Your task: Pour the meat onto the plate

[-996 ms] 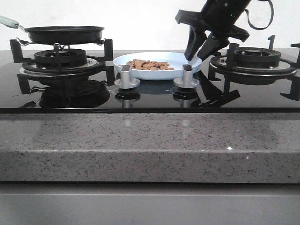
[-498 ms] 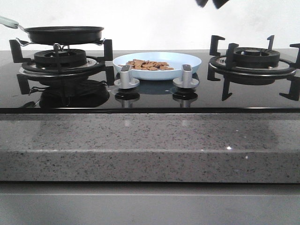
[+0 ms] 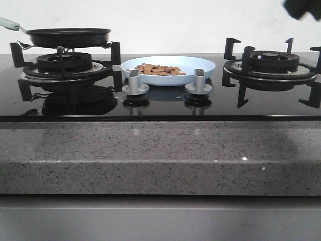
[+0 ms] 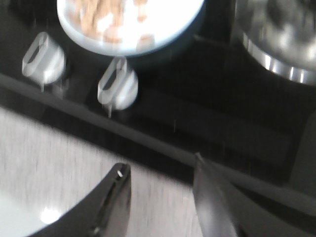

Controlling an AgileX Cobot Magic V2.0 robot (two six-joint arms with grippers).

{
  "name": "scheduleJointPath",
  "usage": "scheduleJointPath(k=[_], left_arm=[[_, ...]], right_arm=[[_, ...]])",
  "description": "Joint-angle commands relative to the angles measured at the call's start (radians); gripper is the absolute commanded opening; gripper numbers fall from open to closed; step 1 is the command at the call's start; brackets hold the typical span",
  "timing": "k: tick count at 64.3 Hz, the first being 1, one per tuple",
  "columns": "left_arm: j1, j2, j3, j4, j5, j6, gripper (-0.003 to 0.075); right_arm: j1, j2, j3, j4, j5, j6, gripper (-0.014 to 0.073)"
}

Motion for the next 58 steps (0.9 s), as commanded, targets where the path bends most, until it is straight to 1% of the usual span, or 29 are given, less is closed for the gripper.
scheduleJointPath(k=[1, 9, 18, 30, 44, 58], left_arm=[[-0.006, 0.001, -0.028, -0.003, -0.073, -0.011, 0.0547], [-0.006, 0.001, -0.028, -0.003, -0.073, -0.011, 0.0547], [-0.006, 0.001, -0.028, -0.003, -0.073, -0.011, 0.0547], [-0.006, 0.001, -0.028, -0.003, -0.073, -0.011, 0.0547], [-0.006, 0.001, -0.028, -0.003, -0.073, -0.011, 0.0547], [-0.006, 0.001, -0.028, -0.003, -0.071, -0.011, 0.0547]], right_arm=[[-0.003, -0.11, 0.064, 0.011, -0.064, -0.008, 0.0336], [-0.003, -0.245, 0.17, 0.019, -0.054, -0.008, 0.0336], [-0.003, -0.387, 0.251, 0.027, -0.035, -0.008, 0.0336], [-0.003, -0.531, 0.301, 0.027, 0.026, -0.008, 0.0336], [-0.003, -0.571, 0.32, 0.027, 0.064, -0.008, 0.0336], [-0.003, -0.571, 0.32, 0.027, 0.06, -0.008, 0.0322]])
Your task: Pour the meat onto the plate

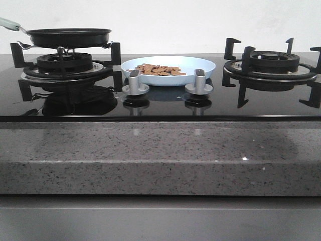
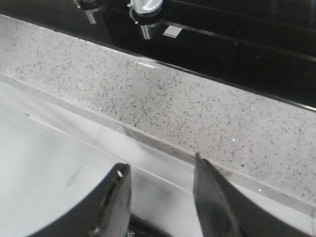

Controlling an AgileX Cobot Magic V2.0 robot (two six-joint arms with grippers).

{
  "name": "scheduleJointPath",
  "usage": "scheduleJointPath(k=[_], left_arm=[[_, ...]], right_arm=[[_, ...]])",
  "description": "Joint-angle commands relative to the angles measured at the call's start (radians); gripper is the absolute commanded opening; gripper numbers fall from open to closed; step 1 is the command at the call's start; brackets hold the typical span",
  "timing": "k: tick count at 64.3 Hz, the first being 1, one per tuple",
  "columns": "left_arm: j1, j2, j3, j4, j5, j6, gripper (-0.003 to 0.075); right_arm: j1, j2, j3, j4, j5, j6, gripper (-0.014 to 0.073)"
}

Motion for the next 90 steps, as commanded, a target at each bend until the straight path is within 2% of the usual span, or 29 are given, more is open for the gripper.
scheduleJointPath(k=[1, 9, 14, 18, 25, 29, 35, 42, 48, 56, 81, 90], left_arm=[[-0.006, 0.001, -0.028, -0.003, -0.071, -0.011, 0.0547], [-0.006, 0.001, -0.028, 0.001, -0.073, -0.011, 0.0546], [-0.006, 0.001, -0.028, 0.001, -0.073, -0.011, 0.0542], [-0.006, 0.001, -0.028, 0.001, -0.071, -0.011, 0.0505], [-0.006, 0.001, -0.028, 0.001, -0.071, -0.011, 0.0372], [-0.006, 0.001, -0.028, 0.001, -0.071, -0.011, 0.0271], [-0.006, 0.001, -0.028, 0.001, -0.071, -0.011, 0.0116], [-0.006, 0.001, -0.028, 0.001, -0.071, -0.011, -0.0018], [-0.006, 0.001, -0.028, 0.001, -0.071, -0.011, -0.002], [-0.006, 0.001, -0.028, 0.001, -0.071, -0.011, -0.002], [-0.01, -0.018, -0.015, 0.005, -0.076, -0.006, -0.002], [0.025, -0.121, 0.087, 0.052, -0.203, 0.024, -0.002]], right_arm=[[-0.003, 0.004, -0.028, 0.021, -0.055, -0.008, 0.0315], [-0.003, 0.004, -0.028, 0.021, -0.055, -0.008, 0.0194], [-0.003, 0.004, -0.028, 0.021, -0.055, -0.008, 0.0087], [-0.003, 0.004, -0.028, 0.021, -0.055, -0.008, 0.0015], [-0.003, 0.004, -0.028, 0.021, -0.055, -0.008, -0.0079], [-0.003, 0.004, -0.028, 0.021, -0.055, -0.008, -0.0118], [-0.003, 0.004, -0.028, 0.019, -0.056, -0.008, -0.0114], [-0.003, 0.004, -0.028, 0.031, -0.039, -0.007, -0.0114], [-0.003, 0.004, -0.028, 0.127, -0.003, -0.001, -0.0114], [-0.003, 0.004, -0.028, 0.175, 0.021, -0.001, -0.0114], [-0.003, 0.004, -0.028, 0.175, 0.021, -0.001, -0.0114], [-0.003, 0.004, -0.028, 0.175, 0.023, -0.001, -0.0114]])
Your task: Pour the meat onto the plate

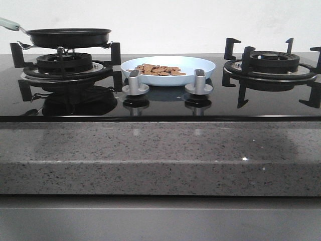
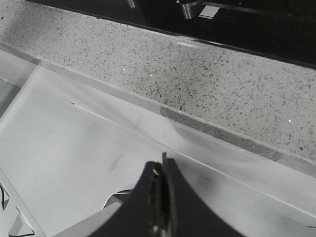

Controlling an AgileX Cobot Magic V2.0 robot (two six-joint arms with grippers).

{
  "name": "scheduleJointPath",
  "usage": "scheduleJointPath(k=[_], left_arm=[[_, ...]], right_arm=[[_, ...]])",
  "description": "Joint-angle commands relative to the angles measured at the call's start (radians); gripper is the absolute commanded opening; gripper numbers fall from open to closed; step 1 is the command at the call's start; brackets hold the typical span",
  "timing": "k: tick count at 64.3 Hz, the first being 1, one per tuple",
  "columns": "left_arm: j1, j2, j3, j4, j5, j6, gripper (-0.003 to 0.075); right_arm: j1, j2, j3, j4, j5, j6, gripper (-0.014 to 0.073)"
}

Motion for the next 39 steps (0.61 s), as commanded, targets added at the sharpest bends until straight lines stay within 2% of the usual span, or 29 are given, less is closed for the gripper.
scheduleJointPath(k=[1, 19, 28, 39], left_arm=[[0.025, -0.071, 0.04, 0.016, -0.148, 0.005, -0.002], [0.154, -0.439, 0.421, -0.036, -0.448, 0.003, -0.002], [0.214, -0.582, 0.551, -0.119, -0.517, 0.003, -0.002], [0.218, -0.689, 0.665, -0.124, -0.605, 0.003, -0.002]], right_arm=[[-0.003, 0.004, -0.028, 0.035, -0.047, -0.004, -0.0114], [-0.003, 0.004, -0.028, 0.035, -0.046, -0.004, -0.0114], [-0.003, 0.004, -0.028, 0.035, -0.046, -0.004, -0.0114], [-0.003, 0.004, -0.028, 0.035, -0.046, -0.004, -0.0114]])
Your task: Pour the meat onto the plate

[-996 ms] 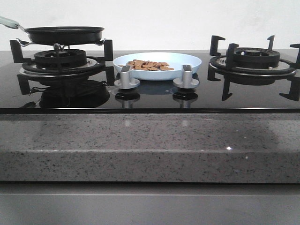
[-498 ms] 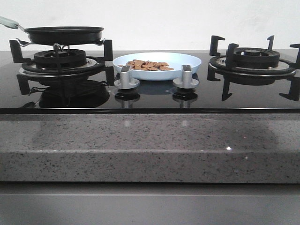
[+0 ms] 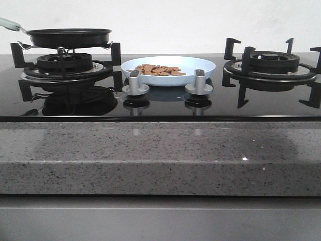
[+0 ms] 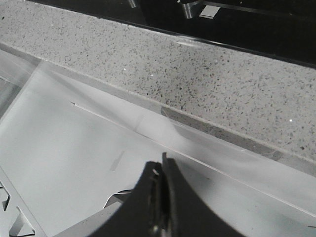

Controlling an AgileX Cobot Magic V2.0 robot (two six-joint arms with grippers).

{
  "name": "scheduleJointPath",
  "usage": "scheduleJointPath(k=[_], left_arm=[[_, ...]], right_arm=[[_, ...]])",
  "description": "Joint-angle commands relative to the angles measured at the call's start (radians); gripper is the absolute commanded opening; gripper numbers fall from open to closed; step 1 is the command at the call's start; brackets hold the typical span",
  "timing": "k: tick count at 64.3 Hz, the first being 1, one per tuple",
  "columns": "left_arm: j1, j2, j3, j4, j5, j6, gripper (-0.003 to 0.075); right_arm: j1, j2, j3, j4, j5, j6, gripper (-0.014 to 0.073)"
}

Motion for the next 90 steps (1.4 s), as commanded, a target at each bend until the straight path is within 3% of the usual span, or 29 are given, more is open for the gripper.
scheduleJointPath(k=[1, 16, 85, 90], left_arm=[[0.002, -0.029, 0.016, -0.014, -0.141, -0.004, -0.002], [0.03, -0.079, 0.056, -0.012, -0.222, -0.004, -0.002], [0.029, -0.077, 0.056, -0.014, -0.222, -0.004, -0.002], [0.029, -0.077, 0.056, -0.014, -0.222, -0.004, -0.002]], right_arm=[[-0.003, 0.004, -0.028, 0.033, -0.047, -0.004, -0.0114], [-0.003, 0.004, -0.028, 0.033, -0.045, -0.004, -0.0114], [-0.003, 0.002, -0.028, 0.033, -0.04, -0.004, -0.0114], [-0.007, -0.027, -0.017, -0.028, -0.097, -0.019, -0.0114]])
